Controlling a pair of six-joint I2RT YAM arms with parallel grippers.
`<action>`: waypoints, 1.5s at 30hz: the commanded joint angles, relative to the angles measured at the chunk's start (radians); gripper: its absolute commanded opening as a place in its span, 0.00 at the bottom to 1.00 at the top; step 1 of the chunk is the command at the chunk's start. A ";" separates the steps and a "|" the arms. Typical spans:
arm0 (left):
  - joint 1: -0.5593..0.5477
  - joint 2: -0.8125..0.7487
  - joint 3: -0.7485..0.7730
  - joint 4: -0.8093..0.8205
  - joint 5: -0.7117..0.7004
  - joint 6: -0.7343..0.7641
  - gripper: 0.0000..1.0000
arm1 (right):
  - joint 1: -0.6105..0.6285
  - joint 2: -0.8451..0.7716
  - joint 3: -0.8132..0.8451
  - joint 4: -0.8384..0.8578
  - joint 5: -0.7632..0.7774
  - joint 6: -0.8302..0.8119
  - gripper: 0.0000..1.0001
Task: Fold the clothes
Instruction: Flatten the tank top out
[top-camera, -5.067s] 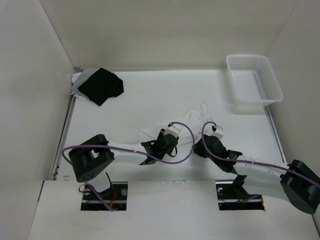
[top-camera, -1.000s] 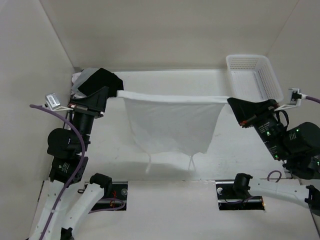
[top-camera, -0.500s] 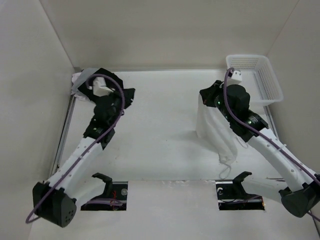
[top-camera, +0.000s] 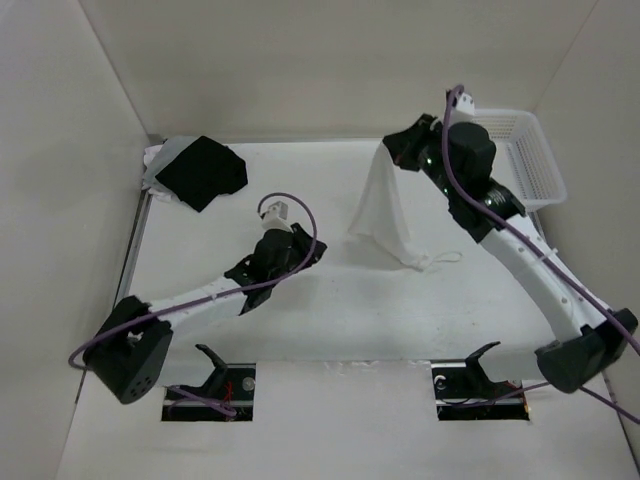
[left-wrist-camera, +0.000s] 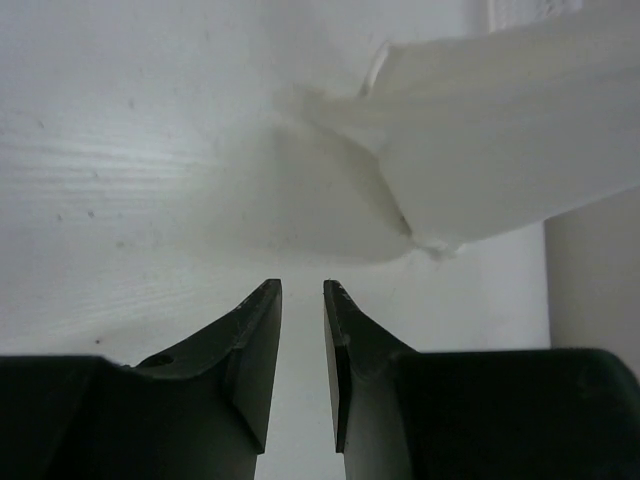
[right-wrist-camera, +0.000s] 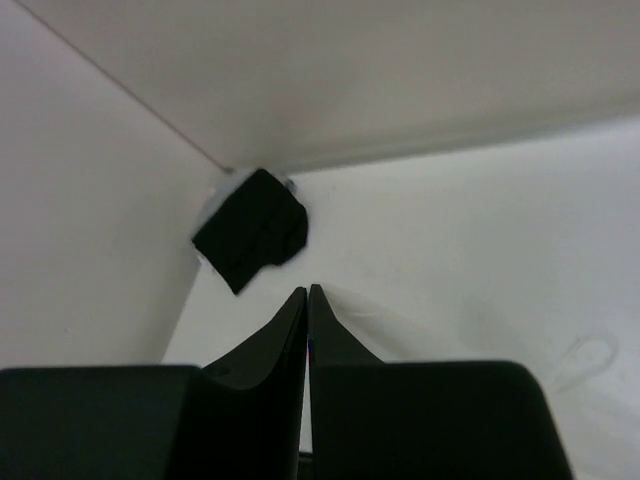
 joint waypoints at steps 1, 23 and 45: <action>0.064 -0.192 0.083 0.027 -0.035 0.014 0.22 | 0.000 0.075 0.317 0.023 -0.047 -0.055 0.04; 0.103 -0.517 -0.231 -0.313 -0.081 -0.017 0.24 | 0.343 -0.593 -0.998 0.254 0.332 0.314 0.04; 0.200 0.171 -0.040 0.117 -0.075 0.106 0.39 | 0.269 -0.613 -1.095 0.280 0.247 0.334 0.05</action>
